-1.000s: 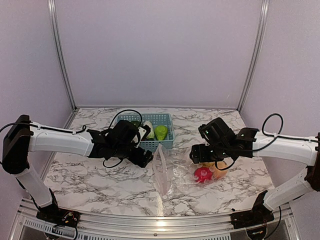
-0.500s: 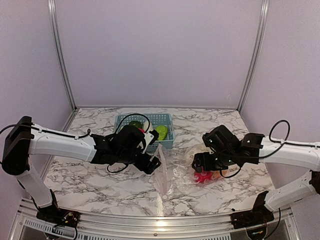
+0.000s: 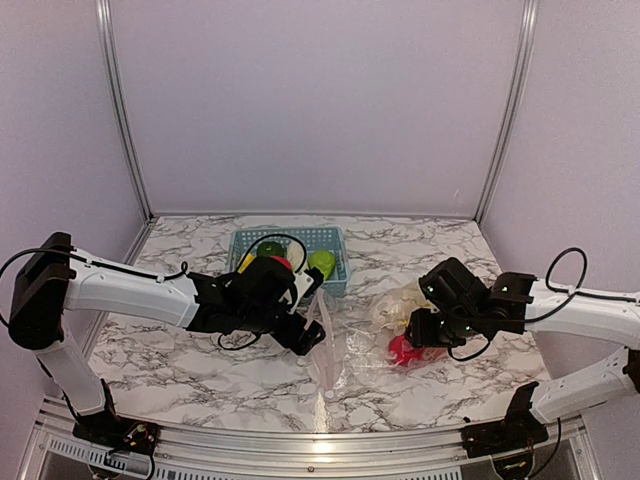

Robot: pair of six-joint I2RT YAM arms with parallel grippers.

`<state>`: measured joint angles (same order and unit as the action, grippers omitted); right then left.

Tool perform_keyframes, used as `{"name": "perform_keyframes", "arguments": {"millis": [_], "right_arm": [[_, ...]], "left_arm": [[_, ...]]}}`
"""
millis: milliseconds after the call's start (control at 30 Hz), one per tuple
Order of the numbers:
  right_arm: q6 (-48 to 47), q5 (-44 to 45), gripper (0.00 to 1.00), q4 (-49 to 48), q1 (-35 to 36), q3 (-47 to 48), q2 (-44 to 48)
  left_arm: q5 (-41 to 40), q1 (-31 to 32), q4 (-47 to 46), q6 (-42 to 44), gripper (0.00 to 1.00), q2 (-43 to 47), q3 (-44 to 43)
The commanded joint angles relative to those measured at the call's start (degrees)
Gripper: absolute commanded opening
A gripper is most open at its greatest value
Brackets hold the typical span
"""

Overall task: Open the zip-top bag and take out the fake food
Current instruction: Pick up the fake fruit from the zipper food storage bag.

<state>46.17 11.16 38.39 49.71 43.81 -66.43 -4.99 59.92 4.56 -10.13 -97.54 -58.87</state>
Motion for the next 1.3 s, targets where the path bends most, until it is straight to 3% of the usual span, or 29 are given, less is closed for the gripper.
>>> {"name": "perform_keyframes", "arguments": {"millis": [0,100,267,500,733,1067,1267], "right_arm": [[0.73,0.64,0.33,-0.75,-2.00,-0.62,0.19],[0.47,-0.06,0.14,-1.48,-2.69,-1.28,-0.88],[0.24,-0.96,0.07,-2.18,-3.04,-2.56,-2.01],[-0.49,-2.52,0.07,-5.13,-3.42,-4.87,-4.23],[-2.12,-2.97,0.25,-7.83,-3.40,-3.89,-6.21],[-3.17,0.51,0.25,-2.10,-3.22,2.38,-2.66],[-3.64,-0.16,0.24,-4.43,-3.31,2.28,-4.18]], "left_arm": [[0.22,0.28,-1.00,-0.05,0.99,-0.89,-1.37],[0.21,0.28,-0.87,-0.06,0.99,-0.90,-1.42],[0.25,0.28,-0.69,0.02,0.99,-0.99,-1.42],[0.99,0.37,-0.60,0.22,0.99,-1.75,-1.92],[1.84,0.54,-0.53,0.38,0.99,-2.73,-2.36],[1.96,0.64,-0.77,0.29,0.99,-3.01,-2.11],[2.51,0.72,-0.97,0.39,0.99,-3.20,-2.10]]}}
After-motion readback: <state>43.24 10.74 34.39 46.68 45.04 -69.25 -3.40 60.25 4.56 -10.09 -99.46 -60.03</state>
